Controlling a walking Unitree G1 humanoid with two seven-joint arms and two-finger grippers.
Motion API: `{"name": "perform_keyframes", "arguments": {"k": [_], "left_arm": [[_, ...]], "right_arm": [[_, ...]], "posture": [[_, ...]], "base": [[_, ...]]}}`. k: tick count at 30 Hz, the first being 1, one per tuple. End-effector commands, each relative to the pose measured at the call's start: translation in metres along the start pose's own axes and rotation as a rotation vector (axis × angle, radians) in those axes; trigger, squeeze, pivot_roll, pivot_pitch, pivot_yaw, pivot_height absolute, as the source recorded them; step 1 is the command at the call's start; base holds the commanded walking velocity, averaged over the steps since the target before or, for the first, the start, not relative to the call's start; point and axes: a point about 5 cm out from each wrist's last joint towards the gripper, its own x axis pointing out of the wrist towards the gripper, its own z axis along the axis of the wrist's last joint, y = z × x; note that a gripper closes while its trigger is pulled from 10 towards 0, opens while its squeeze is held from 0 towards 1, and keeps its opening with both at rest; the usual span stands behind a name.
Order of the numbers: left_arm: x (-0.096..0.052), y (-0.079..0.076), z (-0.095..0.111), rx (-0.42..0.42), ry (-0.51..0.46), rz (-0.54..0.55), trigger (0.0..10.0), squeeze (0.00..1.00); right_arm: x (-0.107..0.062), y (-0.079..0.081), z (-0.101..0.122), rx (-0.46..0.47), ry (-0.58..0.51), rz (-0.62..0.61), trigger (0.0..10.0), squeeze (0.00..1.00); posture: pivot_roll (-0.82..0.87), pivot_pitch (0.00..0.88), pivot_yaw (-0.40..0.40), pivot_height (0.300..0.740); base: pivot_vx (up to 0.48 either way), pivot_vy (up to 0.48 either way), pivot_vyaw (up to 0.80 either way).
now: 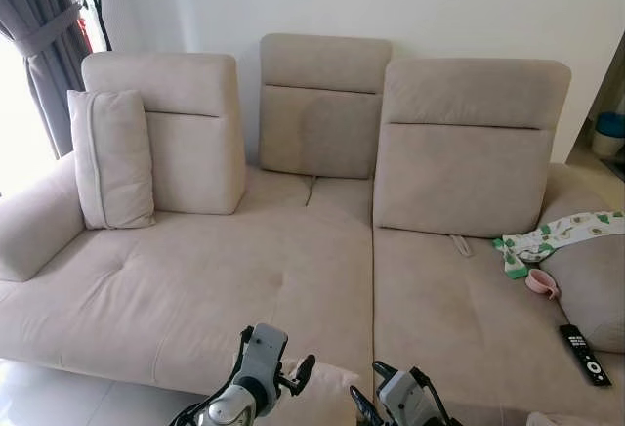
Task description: Move the pillow to the sofa from floor
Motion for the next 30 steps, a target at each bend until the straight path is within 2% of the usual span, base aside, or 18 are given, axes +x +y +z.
{"name": "perform_keyframes", "arguments": {"k": [1, 7, 24, 27, 30], "left_arm": [[-0.002, 0.001, -0.005, -0.009, 0.02, 0.001, 10.0, 0.0], [-0.002, 0.0, -0.005, 0.009, 0.029, -0.005, 10.0, 0.0], [-0.003, -0.005, -0.007, 0.019, 0.022, -0.04, 10.0, 0.0], [-0.004, -0.008, -0.008, 0.065, 0.021, -0.092, 10.0, 0.0], [-0.005, -0.009, -0.009, 0.076, 0.02, -0.113, 10.0, 0.0]], "right_arm": [[-0.001, 0.005, -0.001, 0.016, -0.003, -0.001, 10.0, 0.0], [-0.003, 0.005, -0.002, 0.018, 0.003, -0.008, 10.0, 0.0], [-0.005, 0.002, -0.004, 0.003, 0.016, -0.014, 10.0, 0.0], [-0.006, -0.002, -0.007, -0.026, 0.039, -0.06, 10.0, 0.0], [-0.007, -0.003, -0.008, -0.031, 0.044, -0.077, 10.0, 0.0]], "posture": [[-0.09, 0.0, 0.055, 0.74], [-0.09, 0.0, 0.054, 0.74], [-0.09, 0.0, 0.043, 0.74], [-0.09, 0.0, 0.04, 0.74], [-0.09, 0.0, 0.04, 0.74]], "base": [[0.0, 0.465, 0.0], [0.0, 0.442, 0.0], [0.0, 0.0, 0.0], [0.0, 0.0, 0.0], [0.0, 0.0, 0.0]]}}
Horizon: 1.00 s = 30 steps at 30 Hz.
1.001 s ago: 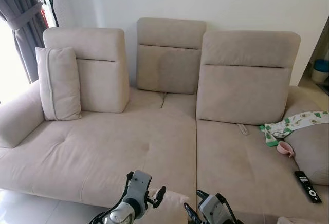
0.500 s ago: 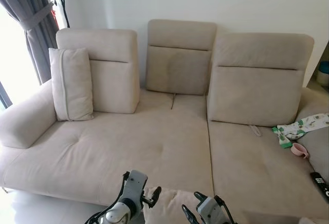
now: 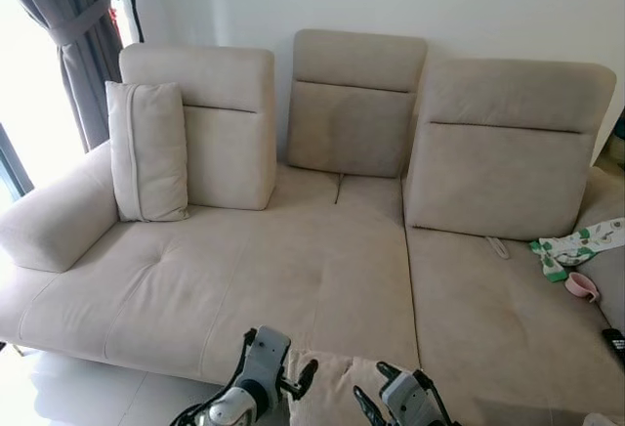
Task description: Move the pillow to the sofa from floor
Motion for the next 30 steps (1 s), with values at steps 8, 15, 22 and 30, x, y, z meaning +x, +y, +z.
{"name": "perform_keyframes", "arguments": {"k": [8, 15, 22, 30], "left_arm": [[-0.004, -0.01, -0.001, 0.138, 0.012, -0.217, 10.0, 0.0], [-0.001, 0.004, 0.007, -0.053, -0.059, -0.025, 10.0, 0.0], [-0.001, 0.013, 0.025, -0.155, -0.197, 0.059, 10.0, 0.0], [-0.005, 0.013, 0.032, -0.116, -0.268, 0.029, 10.0, 0.0]], "right_arm": [[-0.006, 0.002, 0.008, 0.023, -0.094, 0.029, 10.0, 0.0], [-0.003, -0.005, 0.015, -0.018, -0.132, 0.023, 10.0, 0.0], [-0.007, -0.03, 0.029, -0.052, -0.222, -0.214, 10.0, 0.0], [-0.01, -0.02, 0.028, -0.014, -0.231, -0.117, 10.0, 0.0]], "posture": [[-0.08, 0.0, 0.042, 0.74], [-0.09, 0.0, 0.045, 0.74], [-0.08, 0.0, 0.04, 0.74], [-0.08, 0.0, 0.038, 0.74]], "base": [[0.0, 0.0, 0.0], [0.0, 0.0, 0.0], [0.0, 0.0, 0.0], [0.0, 0.0, 0.0]]}}
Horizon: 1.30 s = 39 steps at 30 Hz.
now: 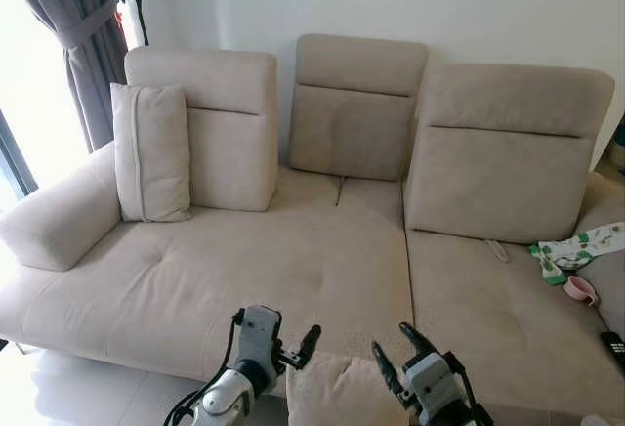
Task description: Move the pillow to the sofa from floor
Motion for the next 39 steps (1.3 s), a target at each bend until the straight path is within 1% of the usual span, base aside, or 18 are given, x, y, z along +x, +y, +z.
{"name": "perform_keyframes", "arguments": {"k": [1, 2, 4, 6, 8, 12, 15, 18, 25, 39], "left_arm": [[-0.004, 0.005, -0.002, -0.062, -0.008, 0.03, 10.0, 0.0], [-0.004, 0.005, -0.002, -0.062, -0.008, 0.03, 10.0, 0.0], [-0.006, 0.007, -0.006, -0.114, 0.008, 0.047, 10.0, 0.0], [-0.007, 0.007, -0.006, -0.121, 0.01, 0.049, 10.0, 0.0], [-0.007, 0.007, -0.006, -0.118, 0.009, 0.052, 10.0, 0.0], [-0.006, 0.005, -0.005, -0.079, 0.004, 0.049, 10.0, 0.0], [-0.005, -0.003, -0.006, -0.052, 0.001, 0.006, 10.0, 0.0], [-0.005, -0.005, -0.007, -0.042, 0.01, -0.008, 10.0, 0.0], [-0.005, -0.008, -0.009, -0.04, 0.024, -0.024, 10.0, 0.0], [-0.003, -0.01, -0.008, -0.028, 0.025, -0.033, 10.0, 0.0]], "right_arm": [[-0.002, 0.001, 0.002, 0.002, -0.019, 0.012, 10.0, 0.0], [-0.002, 0.001, 0.002, 0.002, -0.019, 0.012, 10.0, 0.0], [-0.002, -0.001, 0.004, 0.002, -0.026, 0.0, 10.0, 0.0], [-0.002, -0.001, 0.004, 0.002, -0.027, -0.003, 10.0, 0.0], [-0.002, -0.002, 0.004, 0.005, -0.025, -0.009, 10.0, 0.0], [-0.003, 0.0, 0.003, 0.016, -0.019, -0.014, 10.0, 0.0], [-0.002, 0.0, 0.002, 0.037, -0.014, -0.028, 10.0, 0.0], [-0.001, -0.003, 0.002, 0.04, -0.012, -0.041, 10.0, 0.0], [-0.001, -0.013, 0.001, 0.028, -0.003, -0.062, 10.0, 0.0], [0.001, -0.013, 0.002, 0.023, -0.004, -0.057, 10.0, 0.0]], "posture": [[-0.08, 0.0, 0.038, 0.74], [-0.08, 0.0, 0.038, 0.74], [-0.08, 0.0, 0.039, 0.74], [-0.08, 0.0, 0.039, 0.74], [-0.08, 0.0, 0.038, 0.74], [-0.08, 0.0, 0.038, 0.74], [-0.08, 0.0, 0.037, 0.74], [-0.08, 0.0, 0.037, 0.74], [-0.09, 0.0, 0.038, 0.74], [-0.09, 0.0, 0.036, 0.74]], "base": [[0.0, 0.0, 0.0], [0.0, 0.0, 0.0], [0.0, 0.0, 0.0], [0.0, 0.0, 0.0], [0.0, 0.0, 0.0], [0.0, 0.0, 0.0], [0.0, 0.0, 0.0], [0.0, 0.0, 0.0], [0.0, 0.0, 0.0], [0.0, 0.0, 0.0]]}}
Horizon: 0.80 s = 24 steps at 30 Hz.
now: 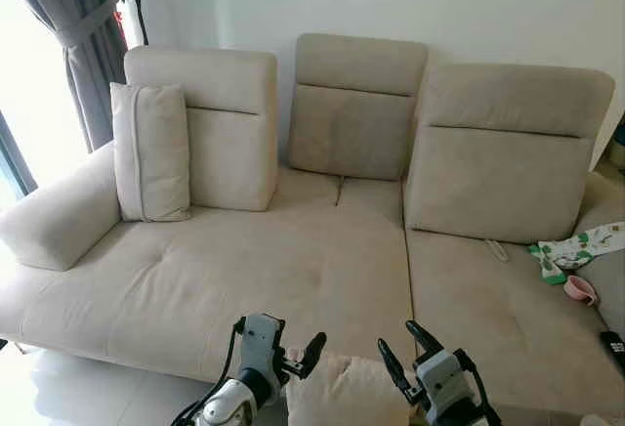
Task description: Move the pillow to the sofa from floor
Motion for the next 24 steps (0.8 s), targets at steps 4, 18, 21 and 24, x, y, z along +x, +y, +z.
{"name": "perform_keyframes", "arguments": {"k": [4, 18, 21, 24], "left_arm": [[-0.0006, -0.0003, -0.0006, 0.025, 0.007, -0.009, 10.0, 0.0], [-0.0012, -0.0007, -0.0014, 0.03, 0.012, -0.015, 10.0, 0.0], [-0.0011, -0.0008, -0.0014, 0.03, 0.011, -0.015, 10.0, 0.0], [-0.0008, -0.0013, -0.0013, 0.023, 0.008, -0.014, 10.0, 0.0]], "right_arm": [[0.0004, 0.0004, -0.002, 0.009, 0.014, -0.002, 10.0, 0.0], [0.0, 0.0034, -0.0039, 0.012, 0.022, 0.001, 10.0, 0.0], [0.0003, 0.0033, -0.0039, 0.011, 0.022, 0.001, 10.0, 0.0], [0.0008, 0.003, -0.0039, 0.009, 0.022, 0.001, 10.0, 0.0]], "posture": [[-0.09, 0.0, 0.04, 0.74], [-0.09, 0.0, 0.042, 0.74], [-0.09, 0.0, 0.042, 0.74], [-0.09, 0.0, 0.04, 0.74]], "base": [[0.0, 0.0, 0.0], [0.228, 0.0, 0.0], [0.265, 0.0, 0.0], [0.086, 0.0, 0.0]]}}
